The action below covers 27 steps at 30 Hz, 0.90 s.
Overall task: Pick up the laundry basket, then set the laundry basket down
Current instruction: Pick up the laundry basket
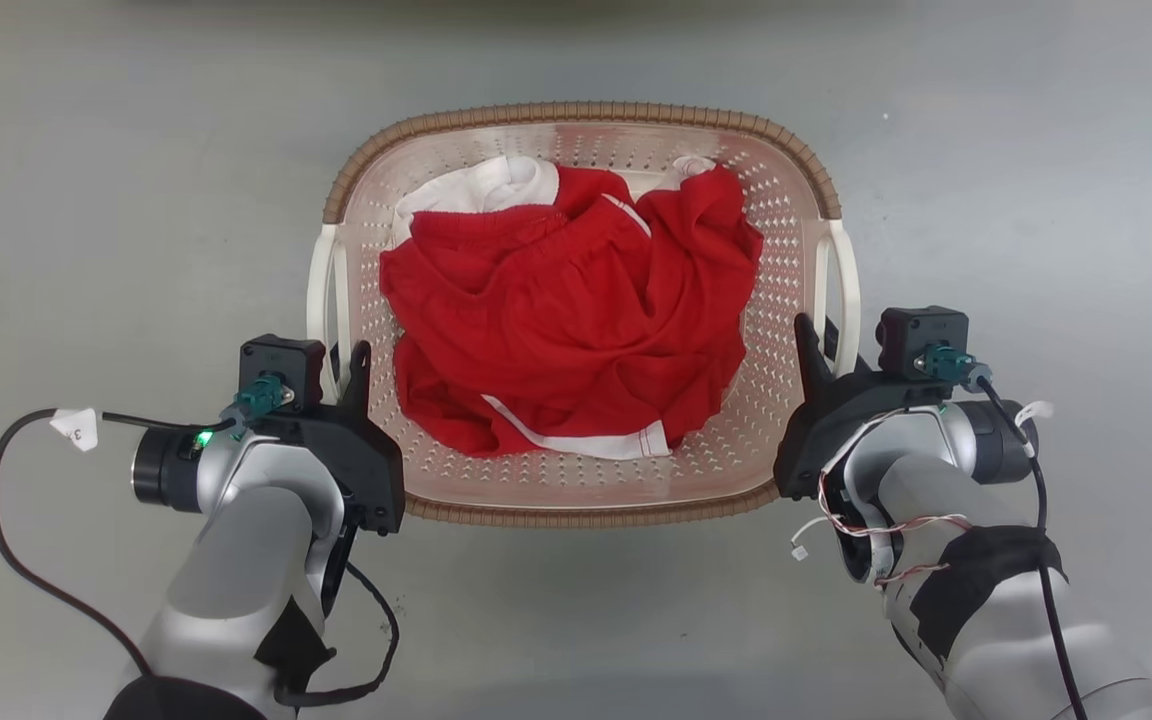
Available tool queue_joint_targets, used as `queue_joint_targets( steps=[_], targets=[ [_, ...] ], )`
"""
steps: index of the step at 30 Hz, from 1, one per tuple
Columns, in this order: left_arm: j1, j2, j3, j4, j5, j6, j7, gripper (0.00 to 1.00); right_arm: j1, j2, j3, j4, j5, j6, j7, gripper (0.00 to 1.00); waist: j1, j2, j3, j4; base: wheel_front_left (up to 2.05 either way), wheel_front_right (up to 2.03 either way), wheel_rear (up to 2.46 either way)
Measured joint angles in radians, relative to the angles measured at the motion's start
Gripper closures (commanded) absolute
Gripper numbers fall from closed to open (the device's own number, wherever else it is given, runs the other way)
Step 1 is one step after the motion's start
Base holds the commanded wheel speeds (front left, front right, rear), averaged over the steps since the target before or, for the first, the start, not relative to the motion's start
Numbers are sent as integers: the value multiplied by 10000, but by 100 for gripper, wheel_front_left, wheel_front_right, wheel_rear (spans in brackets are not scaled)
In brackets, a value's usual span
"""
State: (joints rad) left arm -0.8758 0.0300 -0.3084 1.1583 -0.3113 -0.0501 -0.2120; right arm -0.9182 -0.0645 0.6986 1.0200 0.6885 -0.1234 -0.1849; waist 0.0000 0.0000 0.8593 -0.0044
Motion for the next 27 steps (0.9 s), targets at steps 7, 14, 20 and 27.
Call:
queue_joint_targets(
  steps=[7,14,20,27],
  targets=[
    [121,0,-232,182,-123,19,-6,100,133,-4,395,46,316,-13,69,100,-1,0,-632,-50,0,0,0],
    [615,12,-650,221,-570,59,2,100,611,-8,880,42,796,-84,180,100,0,-1,-1442,-115,0,0,0],
    [1201,33,-1011,276,-867,61,119,100,1218,-13,1300,44,1198,-86,359,100,-1,0,-2249,-156,0,0,0],
    [2047,29,-1425,366,-1304,73,399,100,2063,0,1833,153,1526,-86,711,100,-2,-1,-3215,-187,0,0,0]
  ],
)
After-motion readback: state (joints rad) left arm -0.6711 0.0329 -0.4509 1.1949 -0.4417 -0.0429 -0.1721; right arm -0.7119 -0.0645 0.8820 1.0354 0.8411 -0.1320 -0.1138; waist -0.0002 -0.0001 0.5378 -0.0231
